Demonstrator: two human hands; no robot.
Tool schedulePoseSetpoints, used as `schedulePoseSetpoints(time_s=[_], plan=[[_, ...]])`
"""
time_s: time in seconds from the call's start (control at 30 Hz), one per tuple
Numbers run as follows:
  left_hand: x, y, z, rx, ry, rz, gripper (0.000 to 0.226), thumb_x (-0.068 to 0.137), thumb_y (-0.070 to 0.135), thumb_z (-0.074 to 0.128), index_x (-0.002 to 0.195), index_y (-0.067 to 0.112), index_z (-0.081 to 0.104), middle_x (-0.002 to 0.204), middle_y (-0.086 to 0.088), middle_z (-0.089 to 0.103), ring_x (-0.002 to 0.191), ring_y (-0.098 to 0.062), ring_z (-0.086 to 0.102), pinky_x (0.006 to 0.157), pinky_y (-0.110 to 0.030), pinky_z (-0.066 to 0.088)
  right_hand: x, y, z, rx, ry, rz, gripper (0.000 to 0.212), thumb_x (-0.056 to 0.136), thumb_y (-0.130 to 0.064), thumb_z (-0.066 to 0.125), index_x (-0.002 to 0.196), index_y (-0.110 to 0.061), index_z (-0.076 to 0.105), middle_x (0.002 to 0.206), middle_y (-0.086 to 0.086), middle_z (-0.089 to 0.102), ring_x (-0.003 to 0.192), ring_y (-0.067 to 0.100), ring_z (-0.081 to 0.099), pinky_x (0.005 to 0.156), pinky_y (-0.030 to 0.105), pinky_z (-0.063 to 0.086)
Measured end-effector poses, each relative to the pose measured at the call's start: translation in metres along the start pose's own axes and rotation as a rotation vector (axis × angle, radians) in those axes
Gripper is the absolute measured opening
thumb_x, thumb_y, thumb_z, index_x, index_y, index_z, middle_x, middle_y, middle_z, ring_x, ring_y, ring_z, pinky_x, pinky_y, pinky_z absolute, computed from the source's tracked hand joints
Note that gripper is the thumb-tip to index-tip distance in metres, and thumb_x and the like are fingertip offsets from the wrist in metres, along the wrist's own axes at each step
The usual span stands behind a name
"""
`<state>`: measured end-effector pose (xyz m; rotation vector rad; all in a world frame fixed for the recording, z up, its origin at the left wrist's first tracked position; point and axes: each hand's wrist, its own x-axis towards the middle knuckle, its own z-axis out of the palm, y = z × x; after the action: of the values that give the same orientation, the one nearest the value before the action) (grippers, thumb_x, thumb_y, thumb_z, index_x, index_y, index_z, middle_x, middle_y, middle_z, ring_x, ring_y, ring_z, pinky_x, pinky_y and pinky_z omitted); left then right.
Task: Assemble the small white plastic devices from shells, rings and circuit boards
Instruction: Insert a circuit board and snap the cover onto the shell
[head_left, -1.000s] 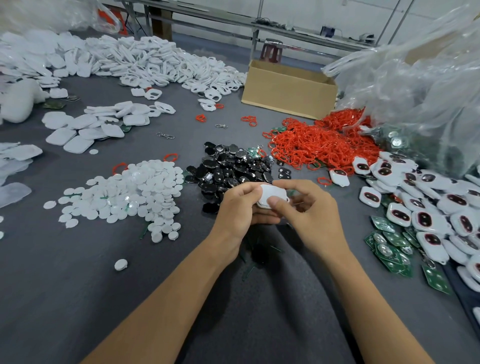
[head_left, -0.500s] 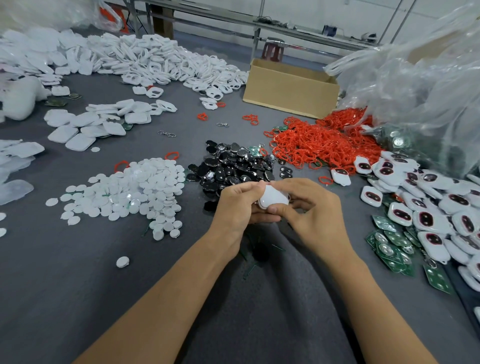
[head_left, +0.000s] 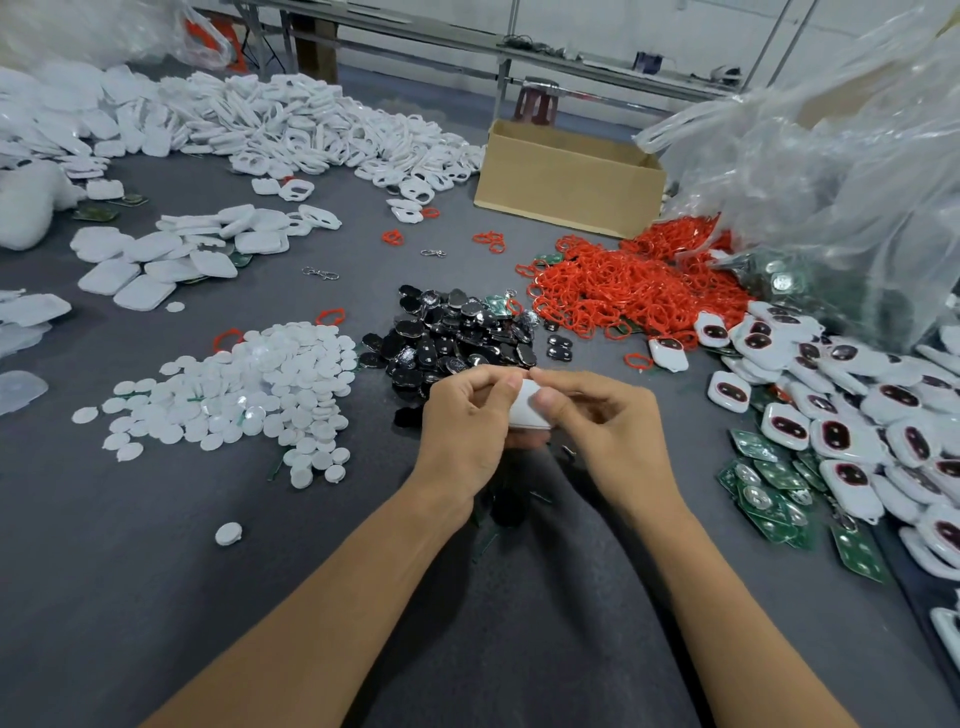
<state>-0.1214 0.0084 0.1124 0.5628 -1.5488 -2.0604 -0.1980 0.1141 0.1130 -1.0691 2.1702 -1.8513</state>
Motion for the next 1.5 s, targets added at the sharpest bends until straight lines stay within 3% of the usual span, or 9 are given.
schedulePoseSetpoints(time_s=[0.1, 0.23, 0.43, 0.6, 0.83, 1.03, 1.17, 1.33, 1.5], plan=[[0.000, -0.002, 0.001, 0.129, -0.038, 0.087, 0.018, 0.098, 0.006, 0.053, 0.099, 0.002, 0.071, 0.087, -0.009, 0.071, 0.076, -0.025, 0.073, 0.064, -0.034, 0.062, 0.002, 0.000, -0.004, 0.195, 0.031, 0.204, 0.026, 0.085, -0.001, 0.065, 0.105, -0.016, 0.071, 0.089, 0.002, 0.076, 0.079, 0.014, 0.068, 0.074, 0.024, 0.055], [-0.003, -0.003, -0.001, 0.284, -0.098, 0.245, 0.018, 0.097, 0.005, 0.054, 0.097, 0.007, 0.072, 0.088, -0.004, 0.073, 0.078, -0.016, 0.072, 0.063, -0.027, 0.060, 0.003, -0.004, -0.017, 0.408, -0.104, 0.435, 0.024, 0.084, -0.005, 0.062, 0.106, 0.005, 0.068, 0.095, 0.026, 0.070, 0.084, 0.036, 0.069, 0.079, 0.035, 0.059], [-0.006, -0.006, -0.001, 0.390, -0.109, 0.361, 0.018, 0.096, 0.004, 0.057, 0.096, 0.013, 0.072, 0.087, 0.001, 0.072, 0.080, -0.011, 0.070, 0.066, -0.029, 0.060, 0.002, -0.006, -0.020, 0.478, -0.080, 0.443, 0.026, 0.069, -0.006, 0.068, 0.093, 0.003, 0.072, 0.092, 0.028, 0.070, 0.082, 0.036, 0.070, 0.077, 0.036, 0.060], [-0.006, -0.007, -0.001, 0.309, -0.074, 0.347, 0.019, 0.097, 0.003, 0.054, 0.095, 0.009, 0.072, 0.085, -0.005, 0.073, 0.075, -0.014, 0.072, 0.061, -0.028, 0.060, 0.002, -0.010, -0.012, 0.383, -0.007, 0.359, 0.014, 0.078, 0.003, 0.066, 0.091, 0.003, 0.071, 0.081, 0.025, 0.071, 0.072, 0.034, 0.069, 0.076, 0.040, 0.060], [-0.005, -0.007, -0.001, 0.264, -0.089, 0.335, 0.020, 0.098, 0.005, 0.053, 0.097, 0.008, 0.073, 0.086, 0.003, 0.072, 0.074, -0.012, 0.072, 0.059, -0.021, 0.056, 0.002, -0.013, -0.007, 0.279, 0.082, 0.294, 0.010, 0.081, 0.009, 0.064, 0.082, 0.000, 0.070, 0.063, 0.010, 0.071, 0.053, 0.017, 0.065, 0.059, 0.025, 0.057], [-0.005, -0.005, 0.002, 0.060, -0.208, 0.172, 0.020, 0.097, 0.001, 0.053, 0.108, 0.010, 0.068, 0.098, -0.009, 0.073, 0.079, -0.025, 0.074, 0.068, -0.024, 0.059, 0.004, -0.009, -0.007, 0.264, 0.162, 0.305, 0.010, 0.087, -0.006, 0.065, 0.092, -0.002, 0.072, 0.082, 0.015, 0.074, 0.072, 0.022, 0.068, 0.075, 0.037, 0.056], [-0.002, -0.005, 0.001, -0.032, -0.167, 0.078, 0.025, 0.096, -0.003, 0.053, 0.111, 0.013, 0.065, 0.098, -0.008, 0.074, 0.078, -0.022, 0.075, 0.068, -0.021, 0.058, 0.006, -0.007, -0.012, 0.207, 0.020, 0.298, 0.016, 0.091, -0.004, 0.059, 0.103, -0.006, 0.070, 0.081, 0.009, 0.072, 0.069, 0.013, 0.062, 0.067, 0.021, 0.054], [0.000, -0.010, -0.004, 0.271, -0.126, 0.167, 0.017, 0.096, 0.008, 0.057, 0.111, 0.009, 0.065, 0.074, -0.007, 0.073, 0.064, -0.024, 0.072, 0.063, -0.039, 0.060, 0.003, -0.009, -0.016, 0.118, -0.157, 0.343, 0.012, 0.096, -0.002, 0.051, 0.097, -0.003, 0.063, 0.066, 0.004, 0.065, 0.054, 0.007, 0.055, 0.054, 0.016, 0.047], [0.002, -0.007, -0.004, 0.329, -0.158, 0.101, 0.019, 0.097, 0.008, 0.055, 0.114, 0.008, 0.064, 0.066, 0.000, 0.070, 0.054, -0.019, 0.061, 0.051, -0.027, 0.049, 0.003, -0.015, -0.018, 0.189, -0.193, 0.368, 0.016, 0.096, 0.000, 0.049, 0.107, 0.006, 0.058, 0.069, 0.012, 0.062, 0.053, 0.013, 0.052, 0.051, 0.017, 0.043]])
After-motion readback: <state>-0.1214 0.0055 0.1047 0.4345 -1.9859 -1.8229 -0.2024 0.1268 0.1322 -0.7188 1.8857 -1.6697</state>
